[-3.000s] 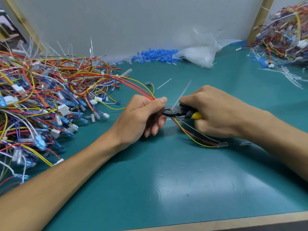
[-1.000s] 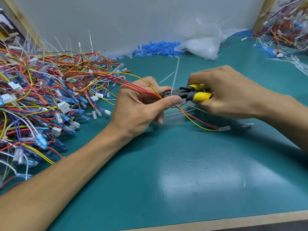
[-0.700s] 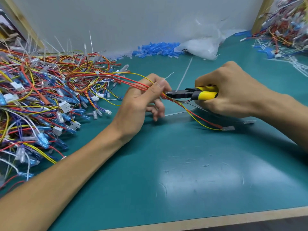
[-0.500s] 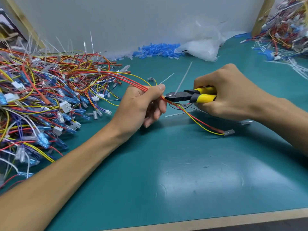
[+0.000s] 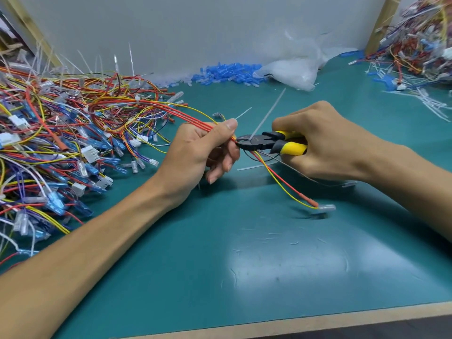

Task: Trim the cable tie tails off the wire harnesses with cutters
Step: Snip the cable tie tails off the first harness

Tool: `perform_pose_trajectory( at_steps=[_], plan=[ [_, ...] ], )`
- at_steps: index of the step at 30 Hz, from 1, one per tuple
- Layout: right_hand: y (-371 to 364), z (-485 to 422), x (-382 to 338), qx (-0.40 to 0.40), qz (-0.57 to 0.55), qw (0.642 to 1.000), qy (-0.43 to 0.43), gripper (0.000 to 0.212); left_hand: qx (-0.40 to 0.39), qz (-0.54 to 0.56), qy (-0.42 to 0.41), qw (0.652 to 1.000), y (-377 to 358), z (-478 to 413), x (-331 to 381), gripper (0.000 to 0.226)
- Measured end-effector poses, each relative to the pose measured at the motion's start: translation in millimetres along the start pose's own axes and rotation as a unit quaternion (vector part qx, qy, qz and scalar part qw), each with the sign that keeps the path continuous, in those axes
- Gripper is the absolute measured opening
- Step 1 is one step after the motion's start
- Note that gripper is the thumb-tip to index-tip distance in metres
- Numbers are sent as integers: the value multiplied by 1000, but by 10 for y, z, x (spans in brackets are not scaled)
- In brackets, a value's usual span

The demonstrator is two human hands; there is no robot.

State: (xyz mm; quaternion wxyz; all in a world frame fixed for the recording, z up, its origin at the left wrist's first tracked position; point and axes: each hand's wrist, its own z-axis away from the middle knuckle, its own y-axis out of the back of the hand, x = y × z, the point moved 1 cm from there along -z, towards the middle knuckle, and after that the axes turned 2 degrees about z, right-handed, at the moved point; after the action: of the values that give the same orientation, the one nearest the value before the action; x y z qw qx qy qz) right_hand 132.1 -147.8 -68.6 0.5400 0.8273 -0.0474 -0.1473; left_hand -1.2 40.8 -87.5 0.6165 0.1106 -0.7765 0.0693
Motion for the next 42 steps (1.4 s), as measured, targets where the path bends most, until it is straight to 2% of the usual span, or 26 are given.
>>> perform_pose_trajectory(
  at_steps=[8, 10, 14, 18, 25, 27, 30, 32, 34, 42],
  plan=[
    [25, -1, -24, 3, 56, 998, -19, 13, -1, -1, 2, 1000, -2, 4, -1, 51],
    [13, -8, 2, -10, 25, 999, -17, 14, 1, 6, 6, 1000, 8, -1, -13, 48],
    [-18, -39, 23, -13, -23, 1000, -14, 31, -6, 15, 6, 1000, 22, -14, -29, 46],
    [-36, -53, -70, -18, -39, 999, 6, 22, -26, 16, -4, 1000, 36, -24, -39, 48],
    [66, -17, -83, -35, 38, 998, -28, 25, -28, 17, 6, 999, 38, -26, -56, 48],
    [78, -22, -76, -50, 39, 998, -18, 25, -28, 19, 8, 999, 41, -27, -56, 47],
    [73, -19, -41, -70, -16, 997, -9, 21, -28, 19, 7, 999, 46, -21, -55, 47],
    [75, -29, -49, -66, -25, 997, -7, 32, -28, 20, 10, 999, 55, -25, -61, 47],
    [56, -40, -75, -59, -14, 998, 5, 38, -33, 19, 14, 999, 62, -28, -75, 47],
    [-1, -36, -89, -68, 39, 996, 37, 29, -66, -15, 29, 997, 77, -25, -86, 51]
  ],
)
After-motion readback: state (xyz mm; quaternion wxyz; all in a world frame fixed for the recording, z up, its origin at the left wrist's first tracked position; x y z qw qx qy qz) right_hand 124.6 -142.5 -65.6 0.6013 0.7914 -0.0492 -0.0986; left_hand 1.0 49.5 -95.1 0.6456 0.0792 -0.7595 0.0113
